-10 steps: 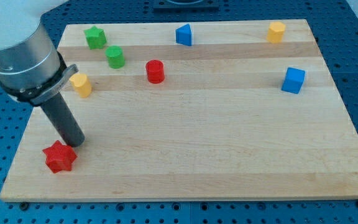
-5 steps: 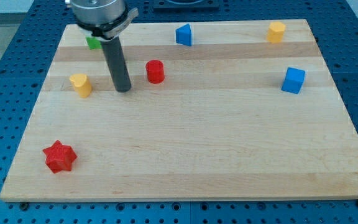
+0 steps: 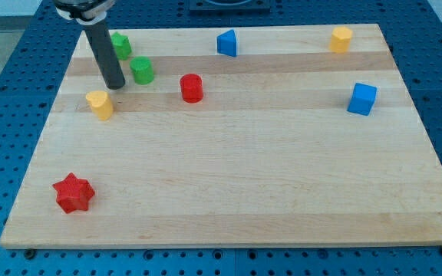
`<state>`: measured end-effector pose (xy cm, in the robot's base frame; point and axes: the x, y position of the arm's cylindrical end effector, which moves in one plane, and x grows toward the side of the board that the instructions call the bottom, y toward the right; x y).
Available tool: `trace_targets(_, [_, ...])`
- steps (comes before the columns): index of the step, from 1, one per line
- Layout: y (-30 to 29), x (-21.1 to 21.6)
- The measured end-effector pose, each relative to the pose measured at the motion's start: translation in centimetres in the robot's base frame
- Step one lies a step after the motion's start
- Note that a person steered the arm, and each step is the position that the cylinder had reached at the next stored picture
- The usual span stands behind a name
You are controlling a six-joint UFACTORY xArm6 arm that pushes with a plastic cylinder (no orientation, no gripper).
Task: Slide green circle towards bottom center
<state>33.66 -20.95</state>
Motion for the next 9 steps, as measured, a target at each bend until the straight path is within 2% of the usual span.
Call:
trace_targets(3, [-0.3, -4.2])
trace_targets(9, [10.5, -0.8])
